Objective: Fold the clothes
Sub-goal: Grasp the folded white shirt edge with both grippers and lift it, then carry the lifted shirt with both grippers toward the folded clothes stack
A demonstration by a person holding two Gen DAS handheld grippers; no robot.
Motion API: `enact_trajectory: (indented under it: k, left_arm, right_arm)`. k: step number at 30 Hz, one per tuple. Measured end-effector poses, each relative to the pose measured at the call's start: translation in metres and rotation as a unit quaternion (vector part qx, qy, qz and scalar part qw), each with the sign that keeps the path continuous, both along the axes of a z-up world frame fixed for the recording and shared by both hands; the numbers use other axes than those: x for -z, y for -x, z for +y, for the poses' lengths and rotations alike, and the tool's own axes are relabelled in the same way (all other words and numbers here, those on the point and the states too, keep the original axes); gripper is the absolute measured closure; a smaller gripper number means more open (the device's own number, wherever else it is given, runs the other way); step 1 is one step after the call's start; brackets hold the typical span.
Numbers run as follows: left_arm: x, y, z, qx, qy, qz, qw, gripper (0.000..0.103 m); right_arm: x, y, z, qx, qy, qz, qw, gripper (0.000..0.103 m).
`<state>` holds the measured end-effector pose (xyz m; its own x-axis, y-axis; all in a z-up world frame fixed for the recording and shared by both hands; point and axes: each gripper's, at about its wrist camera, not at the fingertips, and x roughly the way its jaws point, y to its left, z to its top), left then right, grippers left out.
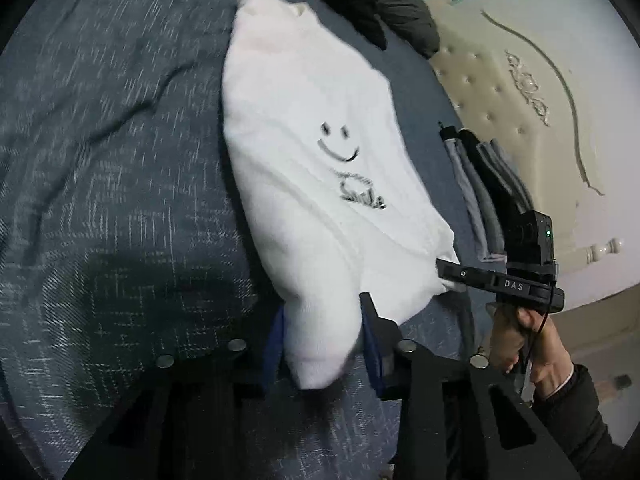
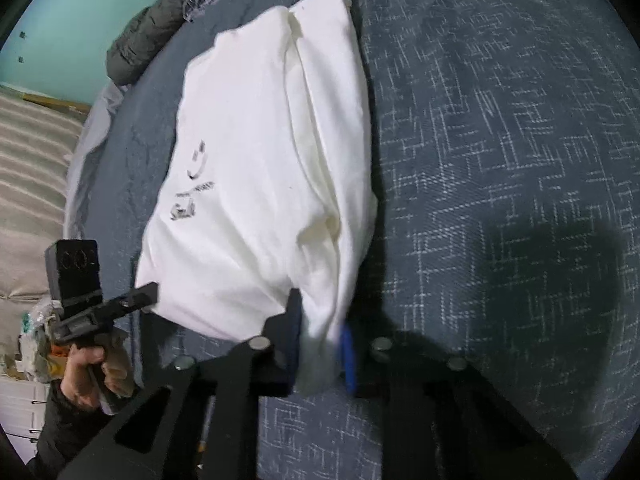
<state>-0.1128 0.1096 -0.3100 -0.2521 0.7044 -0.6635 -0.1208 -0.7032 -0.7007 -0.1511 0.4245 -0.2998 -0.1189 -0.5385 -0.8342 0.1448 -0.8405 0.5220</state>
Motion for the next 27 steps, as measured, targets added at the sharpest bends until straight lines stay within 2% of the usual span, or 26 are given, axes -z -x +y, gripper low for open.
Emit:
enact_trajectory:
  k: [7,15,27]
  left_arm:
    - [-0.051,0.005,0.004,0.009,0.004,0.052,0.9986,0.071]
    - [-0.135,0.025,0.003,0.017,0.026,0.113,0.9931,0.072]
    - [-0.262,0.059,0.034,0.026,0.032,0.187,0.9815,0.072]
  right_arm:
    - [-0.043,0.003,0.018,0.013,0.043,0.053,0.998,0.096]
    - [-0.120,0.014,0.019,0.003,0.050,0.120,0.992,0.096]
    - [-0.238,0.041,0.026,0.005,0.032,0.210,0.977,0.096]
